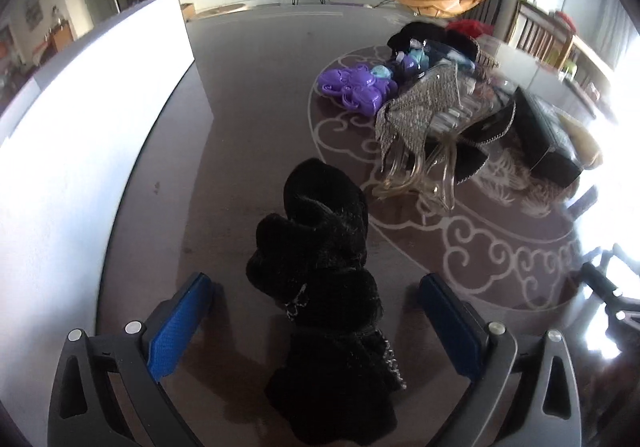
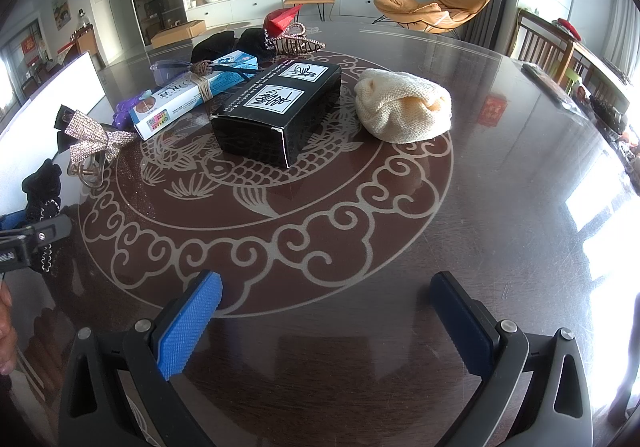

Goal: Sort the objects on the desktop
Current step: 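Close the left tool on the black glove and lift it, then grasp the black printed soap box with the right tool while the left tool holds the glove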

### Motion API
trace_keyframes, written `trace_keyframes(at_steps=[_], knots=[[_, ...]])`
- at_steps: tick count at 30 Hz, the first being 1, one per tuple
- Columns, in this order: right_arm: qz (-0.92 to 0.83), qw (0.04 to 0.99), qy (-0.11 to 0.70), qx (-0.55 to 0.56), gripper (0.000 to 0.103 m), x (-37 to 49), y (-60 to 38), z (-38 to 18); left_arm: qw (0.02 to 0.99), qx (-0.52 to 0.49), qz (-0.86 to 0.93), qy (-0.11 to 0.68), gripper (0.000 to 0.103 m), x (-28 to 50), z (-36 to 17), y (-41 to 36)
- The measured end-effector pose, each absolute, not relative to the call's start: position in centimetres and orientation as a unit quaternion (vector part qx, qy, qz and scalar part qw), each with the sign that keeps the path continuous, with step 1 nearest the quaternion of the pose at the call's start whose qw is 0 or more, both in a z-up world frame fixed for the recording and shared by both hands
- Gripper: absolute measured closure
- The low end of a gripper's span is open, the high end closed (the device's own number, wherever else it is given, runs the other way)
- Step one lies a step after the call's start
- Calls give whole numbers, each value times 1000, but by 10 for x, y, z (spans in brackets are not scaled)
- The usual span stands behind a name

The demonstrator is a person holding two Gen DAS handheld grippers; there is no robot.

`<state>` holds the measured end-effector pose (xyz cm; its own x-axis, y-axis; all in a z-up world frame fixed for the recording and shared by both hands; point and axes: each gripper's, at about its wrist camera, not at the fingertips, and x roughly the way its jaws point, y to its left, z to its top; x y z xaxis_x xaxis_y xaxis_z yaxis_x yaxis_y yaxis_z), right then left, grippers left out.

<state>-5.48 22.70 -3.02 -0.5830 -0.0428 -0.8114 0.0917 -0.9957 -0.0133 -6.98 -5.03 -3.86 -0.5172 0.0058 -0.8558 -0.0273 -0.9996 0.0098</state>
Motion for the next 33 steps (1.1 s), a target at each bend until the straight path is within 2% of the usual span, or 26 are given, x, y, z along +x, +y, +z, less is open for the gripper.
trace_keyframes(at_steps=[11,18,24,25,27,28,30,33], knots=[[-889,38,27,455,0,-55,227,-30,10,-466,885,9,0,-63,-44,-43],[-889,38,27,455,0,-55,227,-30,-22,-459,888,6,0,-61,-44,-39],[-889,38,27,455,0,-55,227,-30,14,-467,884,11,0,-67,-44,-45],[-889,38,27,455,0,-55,227,-30,21,-462,887,17,3,-66,-43,-44],[-889,38,27,455,0,-55,227,-30,37,-443,895,26,33,-60,-39,-42],[-889,38,27,455,0,-55,227,-30,45,-436,898,29,39,-57,-38,-40],[-889,38,27,455,0,-55,227,-30,61,-430,900,41,61,-52,-36,-33],[-889,38,27,455,0,-55,227,-30,66,-428,900,51,65,-52,-35,-28]])
